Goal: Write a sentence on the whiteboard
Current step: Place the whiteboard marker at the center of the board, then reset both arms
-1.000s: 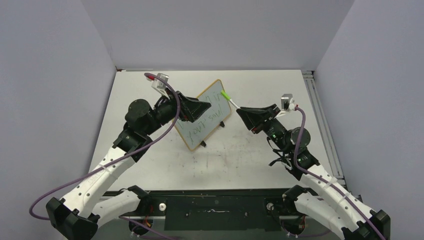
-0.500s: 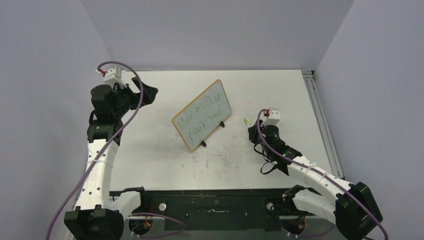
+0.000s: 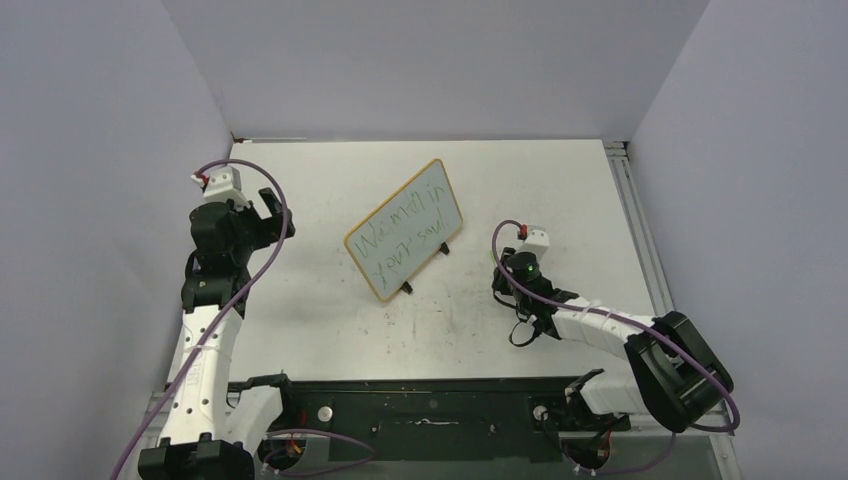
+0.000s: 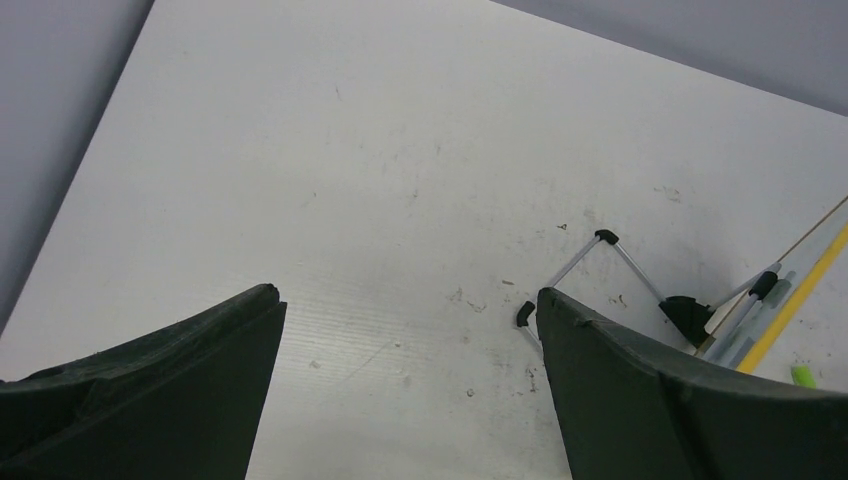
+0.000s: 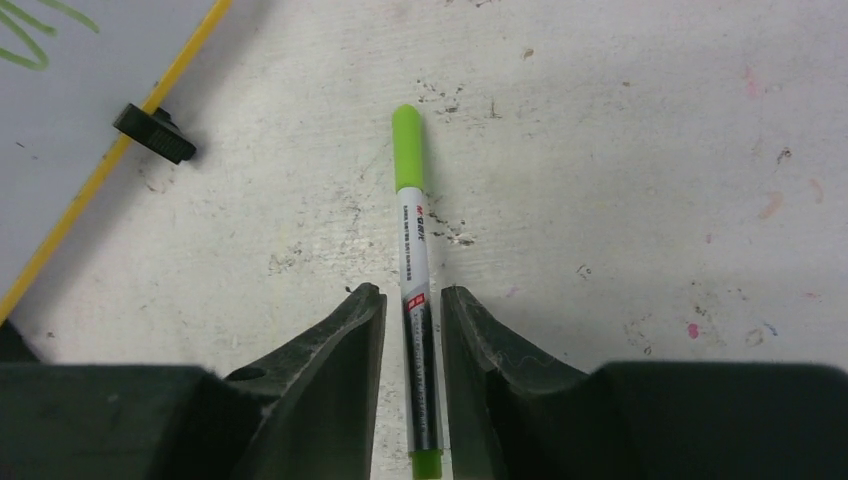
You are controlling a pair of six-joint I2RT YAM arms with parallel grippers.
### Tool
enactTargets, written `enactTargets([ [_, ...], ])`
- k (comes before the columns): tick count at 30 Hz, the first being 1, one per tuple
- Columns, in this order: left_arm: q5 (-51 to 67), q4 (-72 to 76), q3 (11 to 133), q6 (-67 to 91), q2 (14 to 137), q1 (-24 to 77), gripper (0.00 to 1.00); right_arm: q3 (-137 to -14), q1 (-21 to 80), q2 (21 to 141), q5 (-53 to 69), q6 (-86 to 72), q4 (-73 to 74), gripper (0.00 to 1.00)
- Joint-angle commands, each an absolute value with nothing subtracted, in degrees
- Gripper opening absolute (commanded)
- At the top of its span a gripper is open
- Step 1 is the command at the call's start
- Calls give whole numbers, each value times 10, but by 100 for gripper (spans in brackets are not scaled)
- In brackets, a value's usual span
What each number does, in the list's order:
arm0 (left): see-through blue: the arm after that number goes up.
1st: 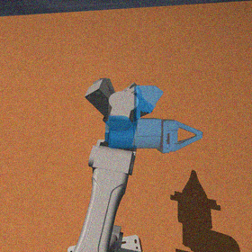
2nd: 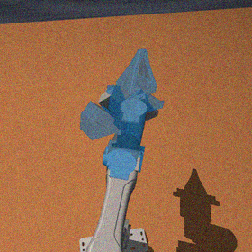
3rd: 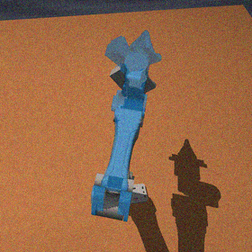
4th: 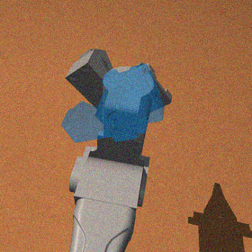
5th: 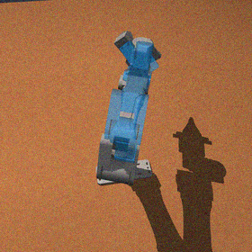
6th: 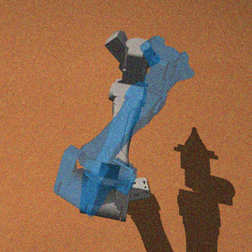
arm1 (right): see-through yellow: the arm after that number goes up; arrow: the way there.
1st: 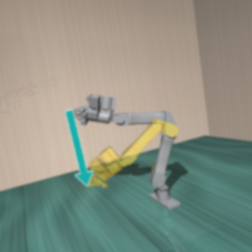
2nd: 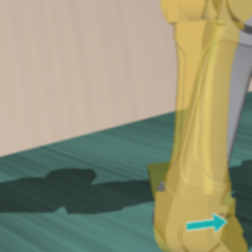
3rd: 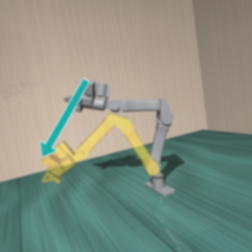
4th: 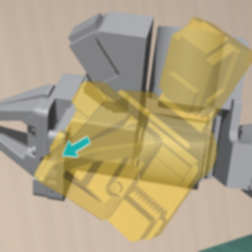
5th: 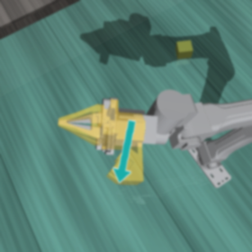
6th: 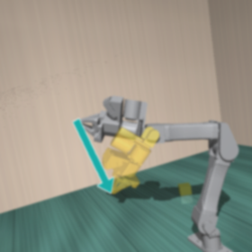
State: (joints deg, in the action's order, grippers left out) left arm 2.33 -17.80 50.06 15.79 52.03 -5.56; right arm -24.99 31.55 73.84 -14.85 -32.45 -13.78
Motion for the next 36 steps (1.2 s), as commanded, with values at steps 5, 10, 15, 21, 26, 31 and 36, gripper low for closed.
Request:
enactTargets([
  [5,16,-156,506,132,511,-52,96,-256,308,743,-158,-348,-165,49],
  [10,22,-156,504,126,503,-47,96,-298,301,718,-155,-332,-120,63],
  [15,-10,-146,499,132,479,-35,96,-331,281,677,-155,-285,-90,79],
  [21,-77,-158,483,133,435,-18,96,-389,265,620,-148,-191,-35,98],
  [26,-113,-181,473,123,405,-6,96,-416,265,561,-156,-111,-9,93],
  [31,-134,-198,467,115,375,26,96,-367,265,493,-165,-97,-65,91],
  [36,-137,-194,457,106,356,41,96,-360,265,480,-160,-94,-72,91],
])
